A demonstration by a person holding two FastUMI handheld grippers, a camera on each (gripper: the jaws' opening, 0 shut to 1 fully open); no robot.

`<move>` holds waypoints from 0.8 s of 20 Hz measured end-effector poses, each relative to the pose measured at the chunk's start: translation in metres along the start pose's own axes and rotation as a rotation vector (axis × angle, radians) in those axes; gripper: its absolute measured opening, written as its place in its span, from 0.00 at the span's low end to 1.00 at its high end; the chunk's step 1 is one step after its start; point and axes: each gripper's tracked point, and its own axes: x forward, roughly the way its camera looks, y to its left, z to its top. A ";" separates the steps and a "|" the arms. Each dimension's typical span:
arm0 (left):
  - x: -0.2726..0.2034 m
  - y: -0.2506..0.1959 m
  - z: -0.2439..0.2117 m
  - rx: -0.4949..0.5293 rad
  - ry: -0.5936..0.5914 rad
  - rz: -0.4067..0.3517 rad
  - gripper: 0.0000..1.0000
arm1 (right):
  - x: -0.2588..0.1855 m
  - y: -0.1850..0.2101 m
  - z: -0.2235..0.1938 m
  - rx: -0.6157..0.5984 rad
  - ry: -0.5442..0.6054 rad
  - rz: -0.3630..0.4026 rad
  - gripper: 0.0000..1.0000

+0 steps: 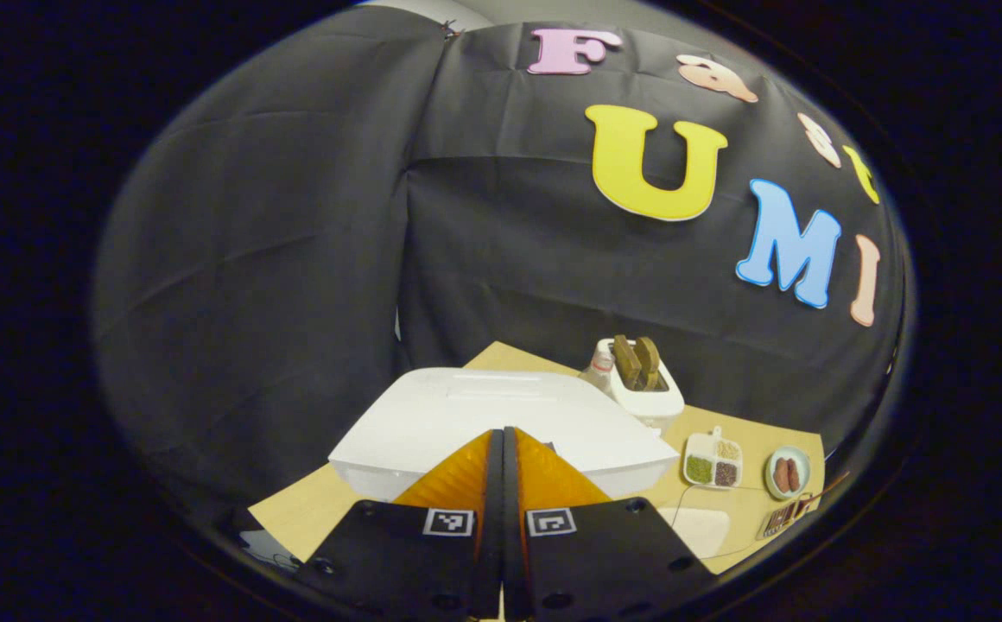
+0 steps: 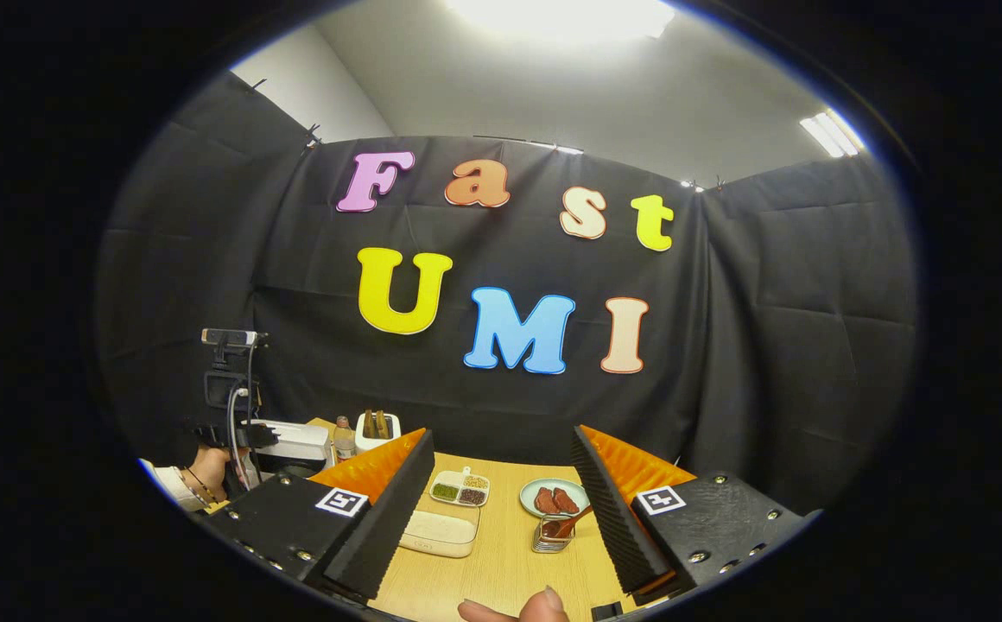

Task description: Close the left gripper, press the button to open the rice cooker; take a wooden spoon from the chopstick holder with the right hand, scoop a spoonful of rice and pour it into the rice cooker, then put the wooden spoon back into the chopstick holder.

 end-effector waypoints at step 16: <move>-0.061 -0.013 0.043 -0.012 -0.143 -0.069 0.09 | -0.012 -0.022 0.000 0.008 -0.017 -0.038 0.97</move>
